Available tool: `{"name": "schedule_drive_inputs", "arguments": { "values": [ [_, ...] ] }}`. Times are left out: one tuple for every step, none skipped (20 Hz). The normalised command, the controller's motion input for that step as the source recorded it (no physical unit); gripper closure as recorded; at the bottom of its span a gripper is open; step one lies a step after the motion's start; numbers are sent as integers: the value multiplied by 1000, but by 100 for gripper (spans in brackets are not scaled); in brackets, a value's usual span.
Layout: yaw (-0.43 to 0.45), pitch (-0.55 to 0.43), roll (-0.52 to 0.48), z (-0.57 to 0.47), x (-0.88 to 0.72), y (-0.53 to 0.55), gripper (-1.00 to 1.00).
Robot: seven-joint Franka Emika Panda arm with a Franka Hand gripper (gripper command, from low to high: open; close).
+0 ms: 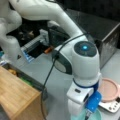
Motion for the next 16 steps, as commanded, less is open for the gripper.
{"name": "schedule_drive_inputs", "arguments": {
  "values": [
    [-80,57,-126,55,-1,434,100],
    [-80,55,-137,47,3,457,100],
    [-78,54,-147,40,3,473,100],
    [-76,51,-154,37,2,496,100],
    [-77,52,-168,36,6,503,100],
    [-83,55,-187,38,19,538,100],
    [-76,57,-197,38,24,517,100],
    [-70,58,-211,37,31,505,100],
    [-58,60,-229,35,46,497,100],
    [-39,56,-242,30,62,491,100],
    [-16,52,-260,23,80,485,100],
    [9,52,-283,15,100,498,100],
    [31,52,-306,4,124,493,100],
    [42,48,-319,-8,149,452,100],
    [44,42,-329,-23,178,426,100],
    [42,35,-333,-36,206,398,100]
  ]
}}
